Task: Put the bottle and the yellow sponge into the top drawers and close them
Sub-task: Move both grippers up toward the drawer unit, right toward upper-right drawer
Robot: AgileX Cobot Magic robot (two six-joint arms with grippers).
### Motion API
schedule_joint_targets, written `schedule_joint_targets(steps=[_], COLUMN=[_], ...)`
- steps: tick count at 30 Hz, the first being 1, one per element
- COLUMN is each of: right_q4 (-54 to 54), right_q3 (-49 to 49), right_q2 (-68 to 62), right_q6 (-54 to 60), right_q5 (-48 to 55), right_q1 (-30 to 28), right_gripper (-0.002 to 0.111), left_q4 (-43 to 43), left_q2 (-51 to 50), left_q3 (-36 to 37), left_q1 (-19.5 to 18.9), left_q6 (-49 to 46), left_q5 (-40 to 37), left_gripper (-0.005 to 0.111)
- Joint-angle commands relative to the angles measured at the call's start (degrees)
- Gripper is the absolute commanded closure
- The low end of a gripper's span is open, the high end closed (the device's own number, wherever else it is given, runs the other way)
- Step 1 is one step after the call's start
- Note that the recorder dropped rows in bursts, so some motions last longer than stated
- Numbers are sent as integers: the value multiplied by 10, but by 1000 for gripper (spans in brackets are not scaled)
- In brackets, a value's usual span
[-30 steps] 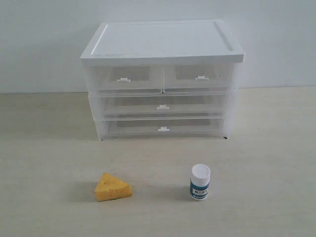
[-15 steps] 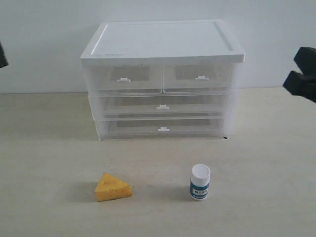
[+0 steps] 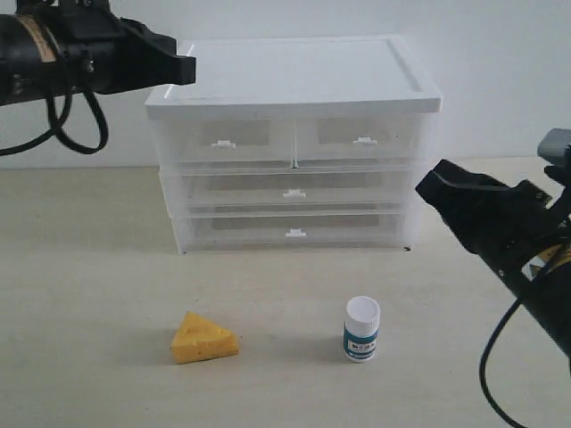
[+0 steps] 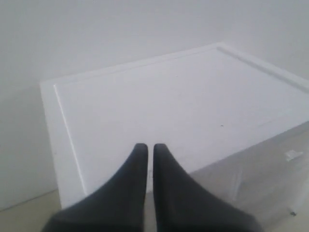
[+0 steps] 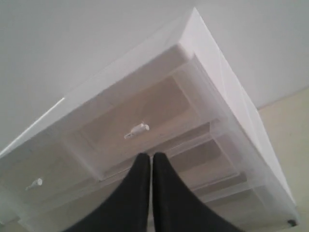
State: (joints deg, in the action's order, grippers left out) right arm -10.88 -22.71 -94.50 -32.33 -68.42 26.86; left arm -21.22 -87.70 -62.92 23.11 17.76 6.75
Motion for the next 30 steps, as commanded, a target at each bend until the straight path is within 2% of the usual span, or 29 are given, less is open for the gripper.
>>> schedule_joint_targets(steps=[1, 7, 13, 14, 15, 18, 21, 26, 30], right_q4=[0, 15, 13, 11, 10, 10, 10, 10, 10], right_q3=[-41, -92, -135, -146, -151, -159, -164, -191, -209], right_q2=[-56, -99, -131, -141, -142, -143, -143, -143, -143], right_q6=[-109, -200, -324, -347, -347, -346, -346, -367, -367], right_q5=[-15, -15, -15, -15, -15, -7, 21, 81, 118], right_q1=[2, 3, 5, 5, 5, 5, 5, 5, 5], right_gripper=[108, 105, 77, 68, 66, 66, 66, 66, 66], left_q4=[-9, -9, -9, -9, -16, -40, -41, -39, 29], left_q2=[-56, -112, -145, -147, -147, -129, -73, -52, -64], left_q3=[-57, -103, -121, -121, -121, -122, -127, -127, -132], left_q1=[3, 3, 3, 3, 4, 14, 36, 41, 35], left_q6=[-4, -4, -6, -6, -6, -6, -8, -11, -94], left_q5=[-12, -12, -17, -25, -32, -64, -168, -261, -340], left_gripper=[103, 103, 103, 103, 103, 103, 103, 103, 103])
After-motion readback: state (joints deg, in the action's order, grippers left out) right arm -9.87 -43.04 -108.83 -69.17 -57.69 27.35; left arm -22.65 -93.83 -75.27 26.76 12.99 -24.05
